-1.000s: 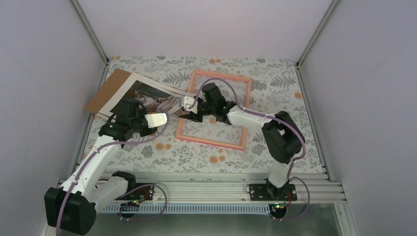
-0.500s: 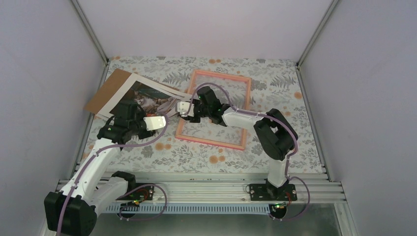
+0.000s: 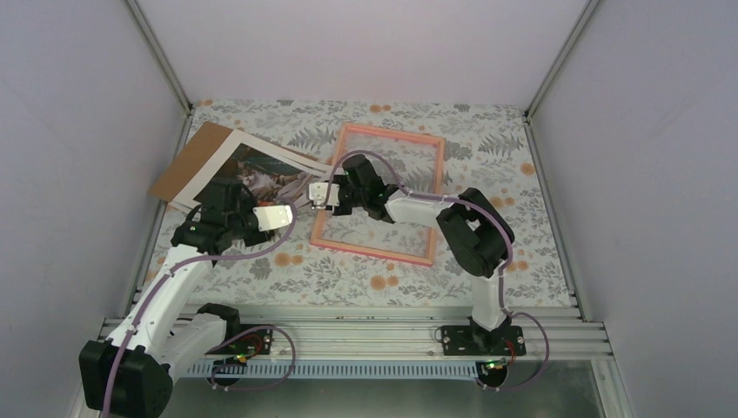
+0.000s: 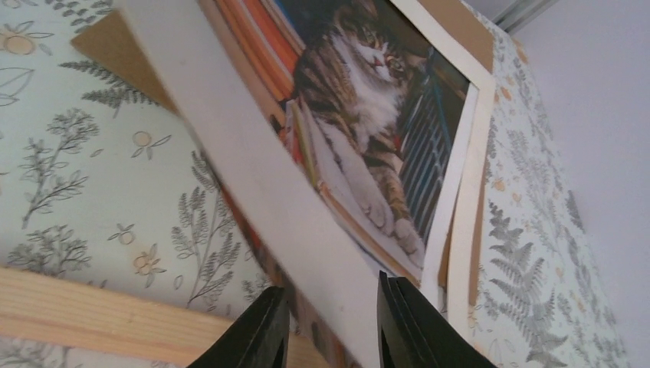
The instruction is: Put the photo into the frame
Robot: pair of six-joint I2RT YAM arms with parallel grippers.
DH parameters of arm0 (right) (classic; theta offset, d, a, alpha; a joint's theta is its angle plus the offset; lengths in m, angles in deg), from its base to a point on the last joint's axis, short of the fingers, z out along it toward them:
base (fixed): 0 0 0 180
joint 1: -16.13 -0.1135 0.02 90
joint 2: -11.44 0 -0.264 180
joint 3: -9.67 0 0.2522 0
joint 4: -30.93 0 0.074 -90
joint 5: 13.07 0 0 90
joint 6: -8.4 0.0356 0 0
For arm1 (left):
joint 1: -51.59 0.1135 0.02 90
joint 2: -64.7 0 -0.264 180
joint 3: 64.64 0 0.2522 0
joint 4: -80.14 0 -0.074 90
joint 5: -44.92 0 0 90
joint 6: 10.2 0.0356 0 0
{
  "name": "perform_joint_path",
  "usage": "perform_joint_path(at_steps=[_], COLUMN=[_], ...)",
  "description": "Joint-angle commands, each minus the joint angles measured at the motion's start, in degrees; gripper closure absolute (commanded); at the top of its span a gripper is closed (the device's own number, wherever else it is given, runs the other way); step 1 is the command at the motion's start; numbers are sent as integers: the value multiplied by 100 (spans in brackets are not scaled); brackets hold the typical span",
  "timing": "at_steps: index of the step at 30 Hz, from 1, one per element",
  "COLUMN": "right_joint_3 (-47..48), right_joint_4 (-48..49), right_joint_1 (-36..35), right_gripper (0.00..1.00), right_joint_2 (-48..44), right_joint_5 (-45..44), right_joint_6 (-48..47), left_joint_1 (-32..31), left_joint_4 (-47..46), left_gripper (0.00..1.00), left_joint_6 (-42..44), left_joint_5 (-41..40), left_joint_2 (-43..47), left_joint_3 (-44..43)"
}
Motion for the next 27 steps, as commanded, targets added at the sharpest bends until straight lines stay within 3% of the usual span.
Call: perform_joint_path(at_steps=[1,21,27], right_joint_3=[350,378,864], right_joint_4=[249,818,1010], right_joint_1=[-77,-298,-394], right_gripper=[70,77,96], right_joint_2=[186,623,889], right_joint_5=[-167,-483,-755], right_joint_6=[-175,-947,-700], left_joint_1=[38,141,212], left_joint_4=[53,161,166], left_gripper=[98,98,98], left_joint_6=[60,99,171], left_joint_5=[182,153,-27], left_joint_2=[58,193,379], left_joint_3=[10,53,190])
